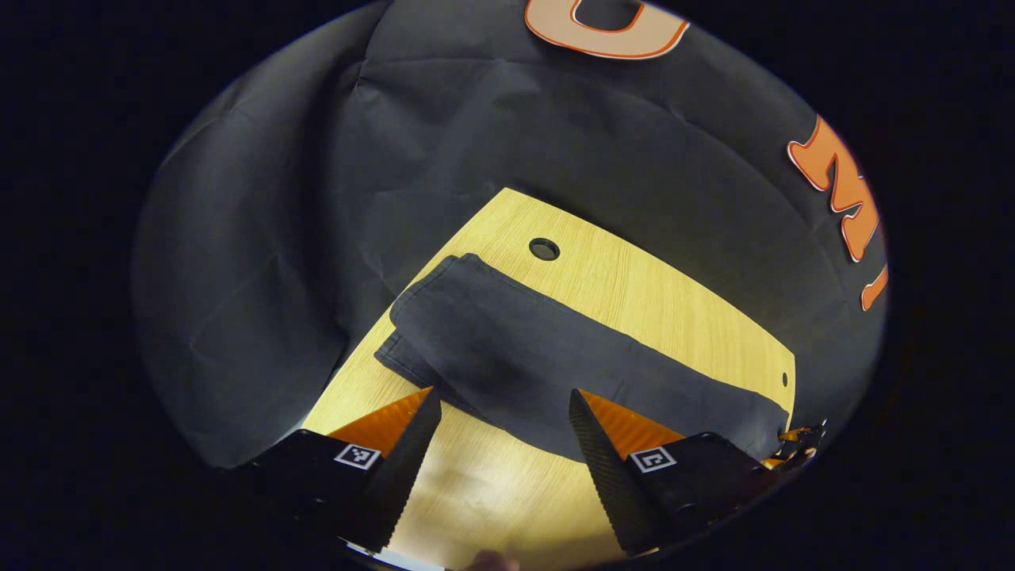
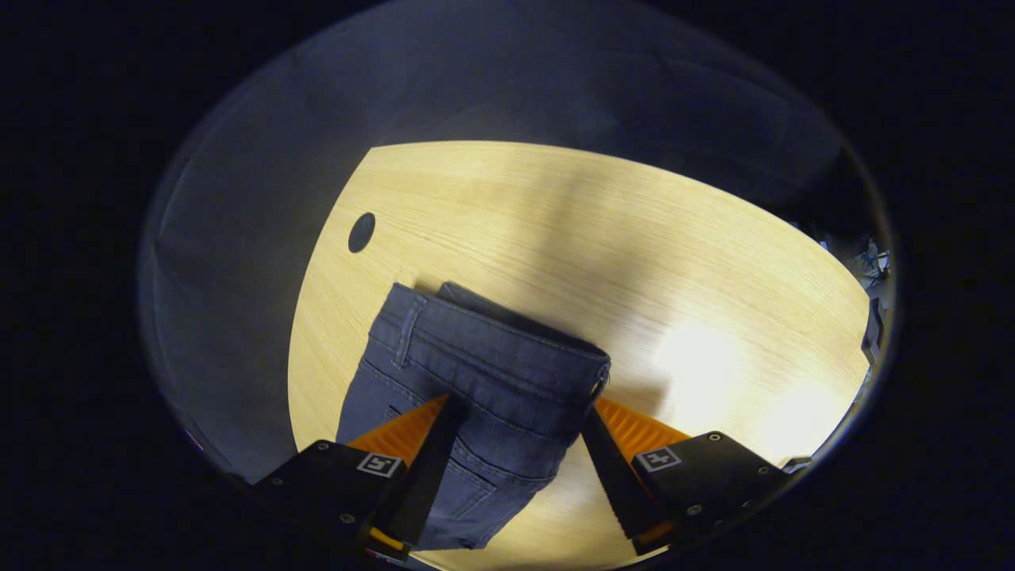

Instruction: Grasp the waist and the cuffs of the jeans and fold them to make the two legs overlap; first hold the waist and fold one-third of the jeans toward the cuffs, then hold the cuffs and fold the remaining one-third in the same direction to finish folding.

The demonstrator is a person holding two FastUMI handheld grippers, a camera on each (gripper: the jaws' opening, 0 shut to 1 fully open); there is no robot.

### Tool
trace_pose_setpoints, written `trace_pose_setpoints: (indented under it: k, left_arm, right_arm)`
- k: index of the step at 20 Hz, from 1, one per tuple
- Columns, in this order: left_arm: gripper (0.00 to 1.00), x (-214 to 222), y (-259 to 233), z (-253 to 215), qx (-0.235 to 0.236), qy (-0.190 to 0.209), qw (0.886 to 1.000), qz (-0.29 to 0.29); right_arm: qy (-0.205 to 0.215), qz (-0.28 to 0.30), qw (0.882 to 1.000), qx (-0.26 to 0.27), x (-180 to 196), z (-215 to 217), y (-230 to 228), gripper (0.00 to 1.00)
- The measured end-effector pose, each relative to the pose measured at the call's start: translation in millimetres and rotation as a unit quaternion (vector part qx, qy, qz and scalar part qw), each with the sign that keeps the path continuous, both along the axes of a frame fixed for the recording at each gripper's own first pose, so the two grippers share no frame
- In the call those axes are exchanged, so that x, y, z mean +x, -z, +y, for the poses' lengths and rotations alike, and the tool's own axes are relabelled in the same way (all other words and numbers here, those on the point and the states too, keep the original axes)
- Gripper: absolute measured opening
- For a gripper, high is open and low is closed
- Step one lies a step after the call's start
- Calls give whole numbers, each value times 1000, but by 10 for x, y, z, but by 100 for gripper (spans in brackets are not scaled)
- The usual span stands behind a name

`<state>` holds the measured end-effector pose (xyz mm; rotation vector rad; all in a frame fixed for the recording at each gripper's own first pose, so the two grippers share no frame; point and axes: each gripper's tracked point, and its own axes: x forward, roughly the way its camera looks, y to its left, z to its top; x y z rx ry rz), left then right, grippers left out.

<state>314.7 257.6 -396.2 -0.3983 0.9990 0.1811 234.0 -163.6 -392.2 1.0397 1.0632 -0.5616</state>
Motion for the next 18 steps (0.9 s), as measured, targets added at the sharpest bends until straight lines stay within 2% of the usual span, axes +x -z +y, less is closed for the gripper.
trace_pose_setpoints:
  k: [3, 4, 5, 6, 7, 9, 10, 12, 16, 18]
  left_arm:
    - [98, -41, 111, -63, -2, 4, 1000, 3]
    - [98, -42, 127, -58, -1, 7, 1000, 5]
    - [98, -38, 117, -61, -1, 11, 1000, 9]
    - [98, -47, 123, -84, 1, 15, 1000, 12]
    - [98, -54, 144, -103, 1, 18, 1000, 14]
    - [98, -59, 125, -91, 0, 24, 1000, 15]
    - [99, -63, 126, -88, 0, 29, 999, 15]
    - [98, -46, 126, -92, -2, 34, 999, 11]
    - [98, 19, 135, -133, -8, 40, 999, 4]
    - [98, 45, 131, -134, -13, 45, 999, 1]
  right_arm:
    - [15, -9, 999, 42, 85, 94, 43, 61]
    - [21, -16, 999, 39, 113, 76, 39, 52]
    - [25, -19, 998, 47, 112, 107, 65, 51]
    - [38, -25, 998, 39, 145, 79, 40, 29]
    - [27, -31, 999, 33, 131, 95, 48, 32]
    - [23, -41, 998, 34, 132, 111, -16, 31]
    - [35, -50, 997, 37, 237, 166, -2, 17]
    - [33, -59, 997, 40, 181, 146, -118, 19]
    - [29, -109, 993, 42, 247, 189, -476, 19]
    - [25, -117, 992, 32, 232, 234, -606, 18]
